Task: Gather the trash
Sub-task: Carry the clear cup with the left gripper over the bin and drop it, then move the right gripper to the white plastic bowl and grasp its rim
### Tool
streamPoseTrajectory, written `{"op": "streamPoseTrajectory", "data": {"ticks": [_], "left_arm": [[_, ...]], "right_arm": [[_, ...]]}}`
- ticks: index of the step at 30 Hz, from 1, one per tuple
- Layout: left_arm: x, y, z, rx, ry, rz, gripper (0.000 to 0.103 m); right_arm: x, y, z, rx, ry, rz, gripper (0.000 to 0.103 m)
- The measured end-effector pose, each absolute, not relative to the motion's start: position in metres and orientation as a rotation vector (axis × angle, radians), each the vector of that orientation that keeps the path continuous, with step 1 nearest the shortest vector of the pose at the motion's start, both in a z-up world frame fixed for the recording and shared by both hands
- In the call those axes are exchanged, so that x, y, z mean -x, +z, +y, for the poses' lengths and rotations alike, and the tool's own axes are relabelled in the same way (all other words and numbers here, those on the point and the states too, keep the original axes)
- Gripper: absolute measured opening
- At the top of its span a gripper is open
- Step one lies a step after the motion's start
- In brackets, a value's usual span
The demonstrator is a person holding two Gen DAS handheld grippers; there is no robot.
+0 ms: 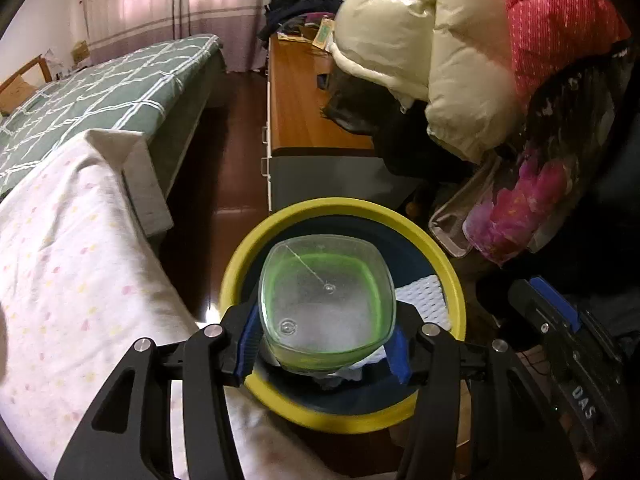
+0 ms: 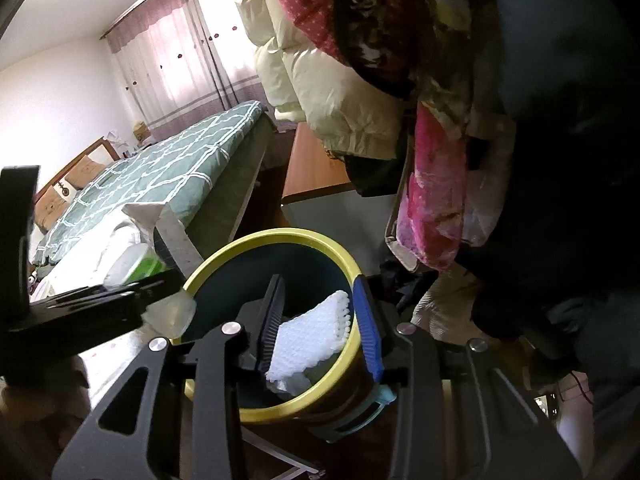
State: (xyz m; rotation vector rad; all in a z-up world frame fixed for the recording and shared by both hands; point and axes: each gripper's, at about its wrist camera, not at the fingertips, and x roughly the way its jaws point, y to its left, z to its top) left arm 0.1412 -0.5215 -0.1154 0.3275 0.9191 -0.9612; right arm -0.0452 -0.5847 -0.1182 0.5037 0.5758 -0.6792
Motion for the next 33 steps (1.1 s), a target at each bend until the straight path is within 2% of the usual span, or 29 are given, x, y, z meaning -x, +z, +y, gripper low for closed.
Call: {"op": "streamPoseTrajectory", "data": {"ticks": [4, 5, 6, 8, 18, 33], "left_arm": [[-0.138, -0.120, -0.529, -0.347, -0.961, 0.925, 0.051], [-0.139, -0.119, -0.528, -0.345, -0.957, 0.930, 0.055], [-0.138, -0.117, -0.525, -0.333, -0.955, 0.926, 0.071], [-0.137, -0.107, -0.513, -0.311, -0.943, 0.884, 0.079], [-0.149, -0.058, -0.394, -0.207, -0.834, 0.757, 0.087], [-0.201, -0.063, -0.136, -0.025, -0.406, 0.694, 0.092]], "right_arm": [[0.046, -0.119, -0.586, -0.499, -0.681, 0.585, 0.037], [0.047, -0.118, -0.587, -0.497, -0.682, 0.586, 0.037], [0.047, -0.118, -0.587, -0.495, -0.684, 0.586, 0.038], [0.048, -0.117, -0.587, -0.493, -0.686, 0.585, 0.038], [0.036, -0.113, -0.574, -0.473, -0.654, 0.591, 0.040], [-0.029, -0.095, -0.493, -0.348, -0.500, 0.638, 0.041]]}}
